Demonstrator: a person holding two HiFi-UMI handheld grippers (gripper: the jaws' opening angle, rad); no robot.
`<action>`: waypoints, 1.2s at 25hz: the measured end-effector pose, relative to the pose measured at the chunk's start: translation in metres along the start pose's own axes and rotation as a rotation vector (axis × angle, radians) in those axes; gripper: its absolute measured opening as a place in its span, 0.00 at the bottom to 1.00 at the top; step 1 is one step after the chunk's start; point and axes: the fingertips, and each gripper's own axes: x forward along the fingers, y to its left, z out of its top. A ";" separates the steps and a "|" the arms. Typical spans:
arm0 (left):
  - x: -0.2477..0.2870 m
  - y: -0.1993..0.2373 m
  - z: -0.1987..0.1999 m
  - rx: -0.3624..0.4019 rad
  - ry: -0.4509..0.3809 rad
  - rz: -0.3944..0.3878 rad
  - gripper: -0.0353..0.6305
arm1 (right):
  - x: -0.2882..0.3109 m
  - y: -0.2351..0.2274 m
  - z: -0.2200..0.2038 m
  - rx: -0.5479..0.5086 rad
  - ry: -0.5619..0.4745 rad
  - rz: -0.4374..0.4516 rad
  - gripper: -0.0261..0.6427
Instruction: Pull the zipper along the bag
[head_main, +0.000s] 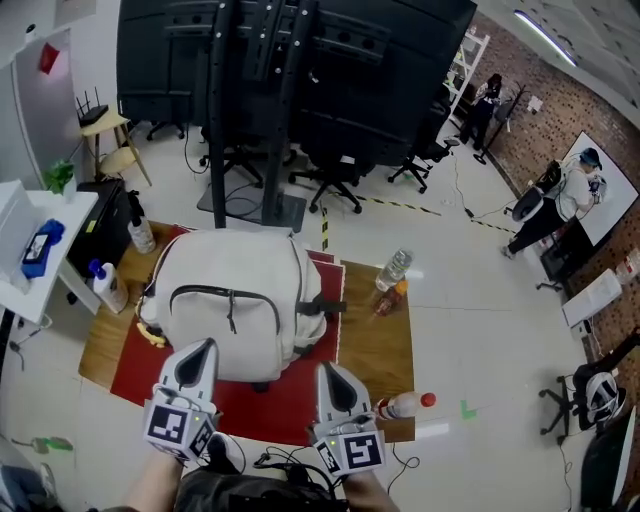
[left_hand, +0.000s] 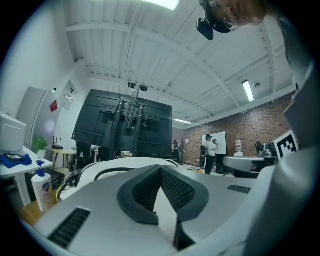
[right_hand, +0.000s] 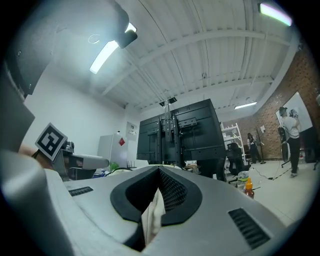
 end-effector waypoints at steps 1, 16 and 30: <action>0.002 0.010 -0.002 -0.002 0.003 -0.006 0.10 | 0.009 0.006 -0.002 -0.006 0.002 -0.004 0.03; 0.025 0.060 -0.030 0.080 0.074 -0.245 0.11 | 0.083 0.066 -0.015 -0.041 0.021 -0.148 0.04; 0.055 0.056 -0.045 0.069 0.093 -0.234 0.14 | 0.089 0.051 -0.031 -0.018 0.047 -0.154 0.03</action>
